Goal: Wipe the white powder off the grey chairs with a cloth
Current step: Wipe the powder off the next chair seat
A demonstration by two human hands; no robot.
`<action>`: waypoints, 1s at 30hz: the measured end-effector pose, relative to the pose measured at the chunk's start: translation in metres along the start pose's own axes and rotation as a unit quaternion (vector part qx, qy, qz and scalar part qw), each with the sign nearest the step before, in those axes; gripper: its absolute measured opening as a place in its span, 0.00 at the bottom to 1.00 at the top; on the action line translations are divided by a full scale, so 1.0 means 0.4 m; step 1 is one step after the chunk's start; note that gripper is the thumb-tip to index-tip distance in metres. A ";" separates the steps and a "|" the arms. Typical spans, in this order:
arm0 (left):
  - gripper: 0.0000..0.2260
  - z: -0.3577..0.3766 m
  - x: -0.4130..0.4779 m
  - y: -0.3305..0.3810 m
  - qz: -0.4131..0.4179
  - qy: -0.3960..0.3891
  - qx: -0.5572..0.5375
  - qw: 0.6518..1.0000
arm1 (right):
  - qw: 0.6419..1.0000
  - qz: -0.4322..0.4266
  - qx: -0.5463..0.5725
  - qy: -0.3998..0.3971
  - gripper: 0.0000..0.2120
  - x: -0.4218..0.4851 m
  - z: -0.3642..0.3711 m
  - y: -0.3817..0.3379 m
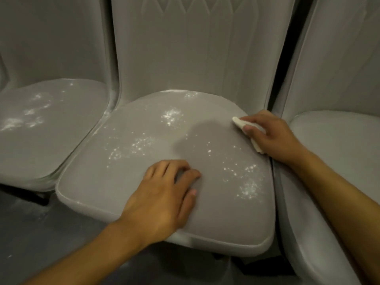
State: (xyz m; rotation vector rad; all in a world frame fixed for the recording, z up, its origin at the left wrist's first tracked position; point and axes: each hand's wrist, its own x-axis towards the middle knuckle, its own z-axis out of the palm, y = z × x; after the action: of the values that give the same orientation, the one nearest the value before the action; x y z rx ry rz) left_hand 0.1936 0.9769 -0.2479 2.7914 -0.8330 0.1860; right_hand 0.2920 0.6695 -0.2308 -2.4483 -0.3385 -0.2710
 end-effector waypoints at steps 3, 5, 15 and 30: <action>0.18 0.000 0.014 -0.007 0.035 -0.011 0.052 0.998 | 0.999 0.026 -0.019 0.009 0.13 -0.006 0.004 -0.012; 0.18 -0.002 0.018 -0.012 0.044 -0.015 0.042 0.998 | 0.999 0.050 -0.020 0.001 0.11 -0.006 0.003 -0.020; 0.23 0.019 0.012 -0.031 0.065 -0.004 0.037 0.997 | 0.987 0.075 -0.139 -0.020 0.11 -0.145 0.047 -0.175; 0.27 -0.013 0.007 -0.058 0.091 -0.017 -0.016 0.996 | 0.983 0.123 -0.111 -0.074 0.11 -0.206 0.056 -0.298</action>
State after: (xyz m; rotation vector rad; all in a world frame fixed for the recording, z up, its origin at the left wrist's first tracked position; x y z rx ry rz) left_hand 0.2087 0.9956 -0.2466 2.6950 -1.0888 0.1539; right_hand 0.1799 0.7600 -0.2026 -2.7048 -0.0663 -0.0201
